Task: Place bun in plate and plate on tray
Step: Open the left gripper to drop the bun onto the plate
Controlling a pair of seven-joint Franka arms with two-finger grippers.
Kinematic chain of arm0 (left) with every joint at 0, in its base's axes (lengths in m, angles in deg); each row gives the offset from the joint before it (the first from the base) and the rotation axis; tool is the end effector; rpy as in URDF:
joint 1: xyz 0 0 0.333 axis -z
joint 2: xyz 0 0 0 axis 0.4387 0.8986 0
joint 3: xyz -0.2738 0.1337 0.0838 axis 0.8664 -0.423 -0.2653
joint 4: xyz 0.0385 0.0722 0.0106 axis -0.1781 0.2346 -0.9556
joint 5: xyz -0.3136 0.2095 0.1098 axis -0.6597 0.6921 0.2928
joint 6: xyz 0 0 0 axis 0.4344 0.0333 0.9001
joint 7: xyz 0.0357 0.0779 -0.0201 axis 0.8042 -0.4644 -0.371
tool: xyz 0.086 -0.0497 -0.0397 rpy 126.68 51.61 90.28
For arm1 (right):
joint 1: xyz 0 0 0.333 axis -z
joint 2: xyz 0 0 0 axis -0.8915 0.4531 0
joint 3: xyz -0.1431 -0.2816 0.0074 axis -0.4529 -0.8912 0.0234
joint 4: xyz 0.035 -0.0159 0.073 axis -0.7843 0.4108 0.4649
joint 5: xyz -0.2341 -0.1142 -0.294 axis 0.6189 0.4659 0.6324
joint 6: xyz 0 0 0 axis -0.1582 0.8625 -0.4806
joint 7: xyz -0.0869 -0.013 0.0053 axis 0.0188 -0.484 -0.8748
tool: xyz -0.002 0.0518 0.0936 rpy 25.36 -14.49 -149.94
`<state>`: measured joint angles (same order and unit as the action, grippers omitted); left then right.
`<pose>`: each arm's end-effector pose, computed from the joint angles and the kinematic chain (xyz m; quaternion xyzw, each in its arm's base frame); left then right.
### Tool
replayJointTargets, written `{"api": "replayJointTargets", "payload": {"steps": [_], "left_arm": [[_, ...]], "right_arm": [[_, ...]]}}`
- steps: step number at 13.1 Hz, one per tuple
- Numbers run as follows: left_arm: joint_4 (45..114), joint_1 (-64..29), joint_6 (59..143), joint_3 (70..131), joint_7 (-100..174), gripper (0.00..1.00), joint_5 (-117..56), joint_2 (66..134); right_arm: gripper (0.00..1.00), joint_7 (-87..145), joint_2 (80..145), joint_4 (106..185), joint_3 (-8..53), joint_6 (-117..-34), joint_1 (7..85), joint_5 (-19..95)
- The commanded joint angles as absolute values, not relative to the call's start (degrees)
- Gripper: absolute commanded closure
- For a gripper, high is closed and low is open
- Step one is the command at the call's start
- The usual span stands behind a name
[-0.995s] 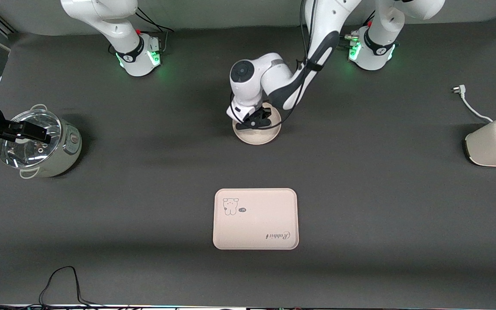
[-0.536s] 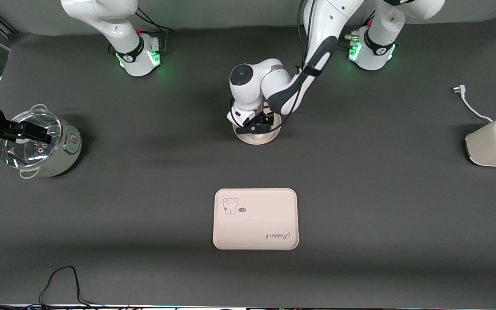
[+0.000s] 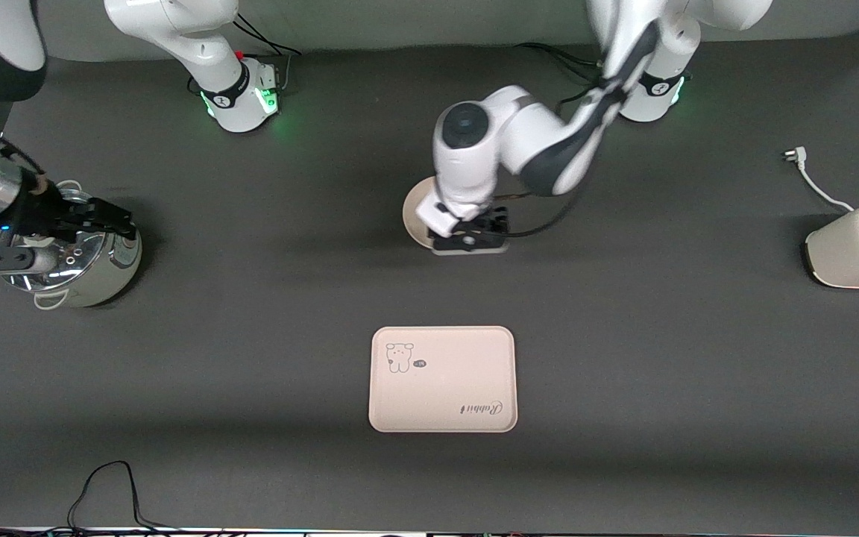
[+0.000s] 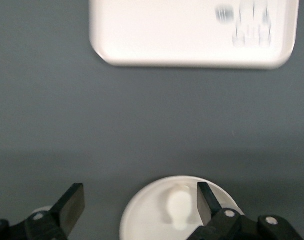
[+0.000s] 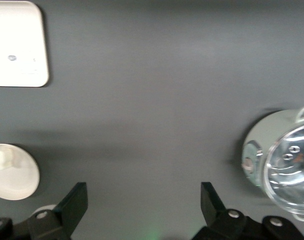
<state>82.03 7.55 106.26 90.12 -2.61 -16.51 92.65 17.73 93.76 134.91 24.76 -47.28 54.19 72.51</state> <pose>0.4903 -0.4171 0.3886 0.9993 0.0213 0.0306 0.0051 0.5711 0.0657 0.5883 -0.9985 0.0027 0.0518 0.0160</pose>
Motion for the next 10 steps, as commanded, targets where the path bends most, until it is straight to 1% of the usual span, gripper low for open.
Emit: {"api": "replayJointTargets", "payload": {"steps": [1,2,3,4,6,8,10], "left_arm": [[84.9,-1.63,100.24,86.6,12.94,0.0,-19.15,82.03],[84.81,-7.33,99.35,85.46,19.27,0.0,-19.23,79.74],[84.9,-10.09,99.17,82.75,25.25,0.0,-19.32,77.45],[84.81,-10.72,98.73,79.77,30.35,0.0,-19.15,75.69],[84.63,-10.99,94.62,73.52,36.01,0.0,-19.15,72.08],[84.46,-11.08,91.36,72.01,36.56,0.0,-17.41,69.88],[84.02,-11.08,85.05,71.92,36.64,0.0,-14.06,68.3]], "right_arm": [[0.0,10.79,92.17,136.66,24.46,-48.33,48.23,71.54],[0.0,7.29,92.35,136.75,24.46,-49.47,44.99,71.54],[0.0,2.47,93.05,136.66,24.46,-50.7,41.47,71.54],[0.0,-3.06,93.75,136.75,24.55,-52.19,37.61,70.76],[0.0,-13.35,96.21,136.31,24.55,-55.61,29.35,69.61],[0.0,-19.0,98.58,135.7,24.64,-58.69,22.14,69.43],[0.0,-24.01,100.34,135.69,24.64,-60.9,15.89,69.52]]}}
